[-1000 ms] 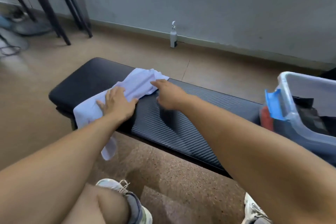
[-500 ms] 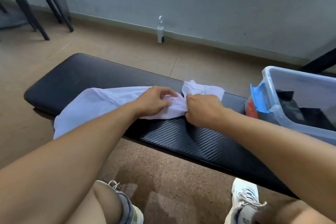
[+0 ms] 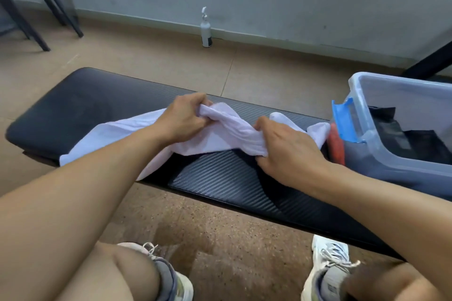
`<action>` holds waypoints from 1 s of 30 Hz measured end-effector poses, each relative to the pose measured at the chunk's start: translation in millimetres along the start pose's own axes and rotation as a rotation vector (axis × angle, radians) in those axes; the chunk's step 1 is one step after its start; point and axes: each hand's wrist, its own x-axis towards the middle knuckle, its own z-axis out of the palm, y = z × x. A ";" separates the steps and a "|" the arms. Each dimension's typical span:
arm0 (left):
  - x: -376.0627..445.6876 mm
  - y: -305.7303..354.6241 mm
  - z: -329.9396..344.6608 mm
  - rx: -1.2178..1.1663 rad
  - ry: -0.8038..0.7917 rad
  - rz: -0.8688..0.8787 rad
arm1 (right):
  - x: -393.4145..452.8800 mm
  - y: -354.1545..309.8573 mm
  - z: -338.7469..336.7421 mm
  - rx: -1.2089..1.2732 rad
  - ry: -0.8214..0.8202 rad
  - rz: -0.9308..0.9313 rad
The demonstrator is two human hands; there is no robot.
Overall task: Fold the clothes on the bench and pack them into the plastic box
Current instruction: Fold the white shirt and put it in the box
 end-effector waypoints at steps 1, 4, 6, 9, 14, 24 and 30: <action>0.9 -0.7 -4.4 0.009 0.084 -0.020 | -0.4 -0.1 0.8 0.042 0.000 -0.006; 0.4 -0.8 -16.6 -0.045 0.247 -0.065 | -0.8 -4.5 1.6 0.187 -0.054 0.023; -1.0 -1.2 -22.6 -0.045 0.257 -0.095 | 0.4 -6.5 2.8 0.219 -0.026 0.024; -4.1 -3.5 -28.9 0.054 0.237 -0.129 | 0.7 -6.1 4.3 0.290 0.084 0.002; -25.0 16.2 -39.7 -0.019 -0.152 0.155 | 2.9 -3.8 -1.4 0.762 0.270 -0.068; -48.0 65.4 -34.6 -0.364 -0.009 0.149 | 0.0 2.6 -6.2 0.790 0.043 -0.060; -31.0 38.5 -41.4 -0.445 0.321 -0.181 | -4.4 8.6 4.2 0.256 -0.231 0.023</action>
